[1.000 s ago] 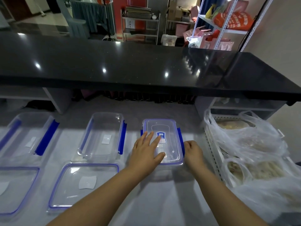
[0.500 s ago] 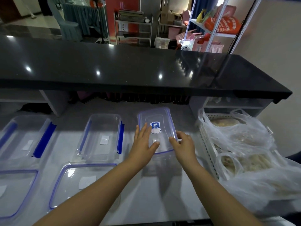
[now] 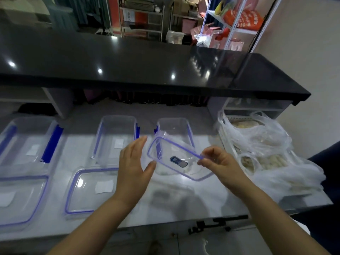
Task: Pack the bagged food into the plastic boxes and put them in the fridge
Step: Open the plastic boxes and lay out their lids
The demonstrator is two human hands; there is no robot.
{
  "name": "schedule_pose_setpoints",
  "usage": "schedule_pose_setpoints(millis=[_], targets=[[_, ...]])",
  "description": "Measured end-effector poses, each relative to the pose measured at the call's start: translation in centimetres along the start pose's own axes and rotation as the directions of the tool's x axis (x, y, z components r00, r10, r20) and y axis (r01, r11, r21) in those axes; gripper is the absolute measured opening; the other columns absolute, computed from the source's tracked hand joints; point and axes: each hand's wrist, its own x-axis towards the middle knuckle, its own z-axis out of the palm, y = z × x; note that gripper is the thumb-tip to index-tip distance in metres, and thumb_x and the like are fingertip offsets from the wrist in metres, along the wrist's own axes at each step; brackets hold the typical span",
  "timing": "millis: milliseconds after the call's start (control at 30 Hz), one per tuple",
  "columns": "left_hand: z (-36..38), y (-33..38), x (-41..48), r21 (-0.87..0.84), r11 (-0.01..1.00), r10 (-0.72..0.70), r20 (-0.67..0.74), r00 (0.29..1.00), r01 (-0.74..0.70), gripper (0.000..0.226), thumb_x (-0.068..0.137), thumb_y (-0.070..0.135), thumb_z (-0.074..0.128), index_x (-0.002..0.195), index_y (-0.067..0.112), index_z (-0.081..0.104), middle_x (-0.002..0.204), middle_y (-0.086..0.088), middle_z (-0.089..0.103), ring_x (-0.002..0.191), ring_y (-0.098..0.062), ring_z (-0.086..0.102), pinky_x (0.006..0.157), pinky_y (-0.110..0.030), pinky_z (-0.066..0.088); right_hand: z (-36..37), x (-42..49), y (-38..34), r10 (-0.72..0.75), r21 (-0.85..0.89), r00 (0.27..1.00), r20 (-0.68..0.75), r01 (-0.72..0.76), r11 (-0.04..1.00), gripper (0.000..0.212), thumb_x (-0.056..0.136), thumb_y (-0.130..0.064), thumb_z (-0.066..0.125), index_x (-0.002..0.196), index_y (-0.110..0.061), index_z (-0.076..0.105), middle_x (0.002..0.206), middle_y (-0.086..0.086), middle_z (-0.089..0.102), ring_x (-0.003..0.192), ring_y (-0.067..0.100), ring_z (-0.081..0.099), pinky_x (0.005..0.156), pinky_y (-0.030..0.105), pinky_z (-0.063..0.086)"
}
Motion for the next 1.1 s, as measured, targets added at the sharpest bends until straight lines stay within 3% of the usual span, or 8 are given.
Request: schedule_pose_setpoints(millis=[133,267,367,500,733,833,900,1100], targets=[[0.4,-0.5,-2.5,0.093,0.995,0.031,0.184,0.982,-0.049,0.058,0.083,0.023,0.068,0.135,0.027,0.044,0.129,0.01,0.049,0.123,-0.012,0.039,0.101,-0.027,0.028,0.2,-2.2,1.8,0.026,-0.201,0.998,0.056,-0.015,0.98,0.019,0.081,0.002,0.066,0.079,-0.017,0.066,0.079,-0.005,0.065,0.078,0.006,0.06,0.074,0.015,0.046],[1.0,-2.2,-4.2,0.154,0.977,0.117,0.203,0.972,-0.15,0.018,0.084,0.027,0.062,0.102,0.024,0.065,0.101,0.005,0.063,0.1,-0.012,0.052,0.088,-0.02,0.031,0.5,-3.7,4.2,0.084,-0.316,0.996,-0.014,-0.084,0.945,0.028,0.076,-0.006,0.071,0.073,-0.033,0.067,0.096,0.0,0.06,0.093,0.005,0.056,0.077,0.009,0.042],[1.3,-3.4,-5.8,0.171,0.965,0.148,0.278,0.949,-0.201,0.024,0.083,0.037,0.047,0.089,0.024,0.067,0.096,0.008,0.063,0.095,-0.008,0.052,0.085,-0.015,0.032,1.5,-4.2,5.7,0.044,-0.495,0.999,0.0,-0.038,0.868,0.034,0.072,-0.007,0.072,0.07,-0.039,0.06,0.092,-0.005,0.06,0.093,0.002,0.05,0.075,0.003,0.035],[1.9,-4.5,-7.6,0.209,0.936,0.204,0.331,0.921,-0.283,0.025,0.078,0.035,0.047,0.081,0.021,0.067,0.096,0.004,0.067,0.097,-0.012,0.055,0.085,-0.018,0.035,3.1,-4.9,7.5,0.032,-0.667,0.999,0.03,-0.003,0.745,0.024,0.075,-0.008,0.067,0.075,-0.031,0.062,0.09,-0.013,0.058,0.096,0.01,0.049,0.084,0.019,0.04],[2.0,-4.9,-9.1,0.236,0.919,0.2,0.413,0.888,-0.317,0.024,0.076,0.03,0.047,0.079,0.02,0.068,0.09,0.002,0.066,0.092,-0.015,0.056,0.082,-0.024,0.04,4.4,-6.7,9.0,0.049,-0.719,0.996,0.074,0.019,0.695,0.019,0.084,-0.013,0.059,0.1,-0.019,0.066,0.109,-0.01,0.054,0.107,0.006,0.044,0.085,0.018,0.04],[1.9,-4.6,-9.1,0.25,0.919,0.184,0.41,0.893,-0.304,0.009,0.075,0.02,0.065,0.082,0.019,0.07,0.091,0.001,0.068,0.093,-0.019,0.061,0.081,-0.03,0.046,4.1,-7.4,8.1,-0.029,-0.691,0.999,0.038,0.047,0.721,0.016,0.086,-0.017,0.06,0.1,-0.022,0.066,0.109,-0.017,0.049,0.107,-0.003,0.038,0.087,0.016,0.036],[1.9,-3.8,-8.6,0.268,0.925,0.138,0.425,0.895,-0.27,0.019,0.068,0.016,0.08,0.085,0.018,0.072,0.094,-0.001,0.069,0.094,-0.023,0.063,0.081,-0.035,0.048,3.7,-7.7,7.0,-0.103,-0.687,0.994,0.035,0.099,0.72,0.014,0.087,-0.017,0.06,0.099,-0.02,0.066,0.109,-0.016,0.051,0.107,-0.002,0.039,0.086,0.016,0.035],[2.9,0.7,-5.7,0.212,0.938,0.189,0.355,0.916,-0.276,0.019,0.072,0.015,0.078,0.09,0.019,0.071,0.098,0.001,0.068,0.099,-0.021,0.061,0.085,-0.029,0.038,-1.0,-6.8,3.7,-0.406,-0.734,0.912,-0.051,0.241,0.635,0.008,0.079,-0.013,0.065,0.084,-0.014,0.07,0.096,0.002,0.066,0.097,0.009,0.049,0.081,0.019,0.04]])
